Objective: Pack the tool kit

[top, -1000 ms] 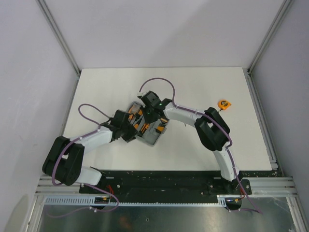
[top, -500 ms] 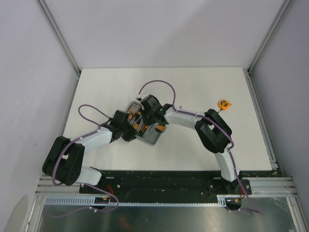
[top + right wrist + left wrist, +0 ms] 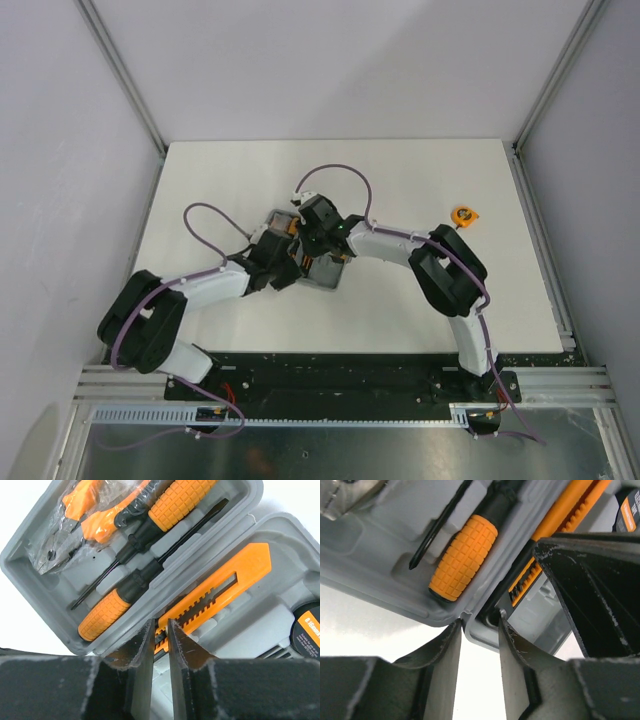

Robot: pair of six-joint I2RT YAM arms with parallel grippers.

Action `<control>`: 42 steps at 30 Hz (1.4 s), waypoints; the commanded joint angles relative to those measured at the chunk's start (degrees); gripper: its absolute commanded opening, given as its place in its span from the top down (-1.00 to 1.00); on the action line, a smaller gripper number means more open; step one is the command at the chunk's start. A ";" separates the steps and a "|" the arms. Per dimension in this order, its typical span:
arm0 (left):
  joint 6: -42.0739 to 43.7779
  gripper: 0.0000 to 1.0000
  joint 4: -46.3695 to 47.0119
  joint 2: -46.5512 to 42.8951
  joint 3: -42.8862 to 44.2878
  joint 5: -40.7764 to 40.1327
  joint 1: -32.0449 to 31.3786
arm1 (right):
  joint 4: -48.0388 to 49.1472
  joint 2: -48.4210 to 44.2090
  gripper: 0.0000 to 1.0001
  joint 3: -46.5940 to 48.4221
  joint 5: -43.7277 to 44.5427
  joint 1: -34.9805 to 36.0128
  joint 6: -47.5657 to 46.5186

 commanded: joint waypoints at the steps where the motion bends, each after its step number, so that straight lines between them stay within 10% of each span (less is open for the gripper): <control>1: 4.00 0.17 -5.19 3.26 -2.95 -2.62 -2.37 | -9.50 0.64 0.54 2.61 -1.08 0.04 -0.63; 26: 2.30 -0.51 -0.35 -8.71 -2.97 1.04 0.57 | -16.90 5.04 0.67 12.50 -0.25 -2.46 -0.68; 42: 0.18 -0.24 2.62 -0.08 -4.61 3.17 1.72 | -17.95 7.00 0.69 12.47 0.39 -1.69 -0.56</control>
